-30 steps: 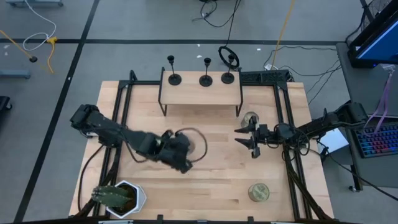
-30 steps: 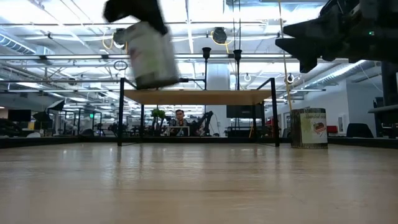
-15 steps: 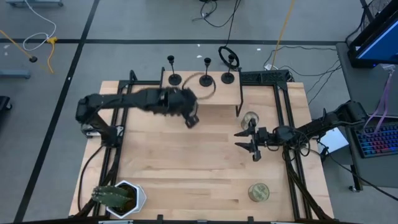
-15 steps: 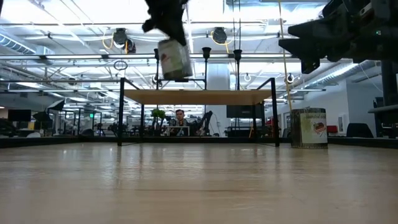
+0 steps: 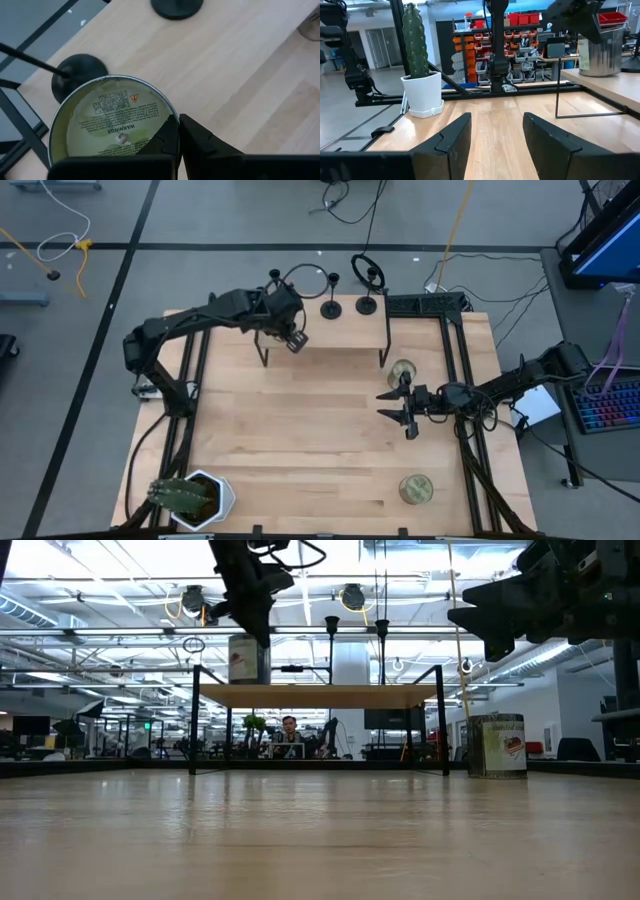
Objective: Pick & Place candle stick holders
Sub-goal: Put the middle scented candle on the shelf, then put the top scented candle on the shelf
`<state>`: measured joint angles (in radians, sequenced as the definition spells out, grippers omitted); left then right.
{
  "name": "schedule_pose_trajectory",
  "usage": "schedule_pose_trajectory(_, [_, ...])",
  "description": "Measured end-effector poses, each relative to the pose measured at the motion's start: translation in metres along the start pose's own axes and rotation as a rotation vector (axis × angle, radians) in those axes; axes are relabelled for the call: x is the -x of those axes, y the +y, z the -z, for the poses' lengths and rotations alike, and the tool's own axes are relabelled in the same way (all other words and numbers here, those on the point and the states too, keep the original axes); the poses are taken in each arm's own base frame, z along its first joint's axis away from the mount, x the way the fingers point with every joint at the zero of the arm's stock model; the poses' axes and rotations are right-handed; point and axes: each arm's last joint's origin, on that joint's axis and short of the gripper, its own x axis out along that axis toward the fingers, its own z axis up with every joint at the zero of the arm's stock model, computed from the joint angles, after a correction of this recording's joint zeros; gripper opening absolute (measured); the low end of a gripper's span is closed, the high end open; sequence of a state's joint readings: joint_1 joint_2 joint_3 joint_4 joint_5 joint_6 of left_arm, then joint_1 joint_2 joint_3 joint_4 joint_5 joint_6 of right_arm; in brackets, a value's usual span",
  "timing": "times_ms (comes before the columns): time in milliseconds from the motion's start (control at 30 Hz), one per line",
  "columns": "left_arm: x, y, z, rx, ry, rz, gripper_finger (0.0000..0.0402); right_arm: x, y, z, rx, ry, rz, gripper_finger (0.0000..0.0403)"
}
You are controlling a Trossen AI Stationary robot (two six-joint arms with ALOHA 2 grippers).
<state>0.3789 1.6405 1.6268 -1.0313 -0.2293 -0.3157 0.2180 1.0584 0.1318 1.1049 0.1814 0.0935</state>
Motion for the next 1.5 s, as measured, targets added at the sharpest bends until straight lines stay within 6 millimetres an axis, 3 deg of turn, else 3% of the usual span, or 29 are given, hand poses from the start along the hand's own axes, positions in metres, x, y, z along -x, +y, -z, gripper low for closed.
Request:
schedule_pose_trajectory(267, [-0.003,0.012,-0.003,0.043,0.023,0.045,0.0010,0.000,0.000,0.000,0.001,0.002,0.000,0.0171])
schedule_pose_trajectory(533, [-0.003,0.012,-0.003,0.092,0.037,0.066,0.0046,0.000,0.000,0.004,0.007,0.042,0.004,0.0174])
schedule_pose_trajectory(900, [-0.002,0.012,-0.003,0.111,0.035,0.061,0.0087,0.000,0.000,0.004,-0.007,0.038,0.009,0.0221])
schedule_pose_trajectory(1167, [0.019,0.012,-0.015,0.131,-0.028,0.100,0.0088,0.001,-0.007,0.008,0.061,0.078,0.201,0.0232])
schedule_pose_trajectory(1333, [0.034,0.002,-0.020,0.092,-0.083,0.128,0.0088,0.002,-0.010,0.013,0.055,0.147,0.265,0.0232])
schedule_pose_trajectory(1500, [0.046,-0.016,-0.018,-0.024,-0.133,0.109,0.0088,-0.005,-0.015,-0.002,0.060,0.219,0.314,0.0231])
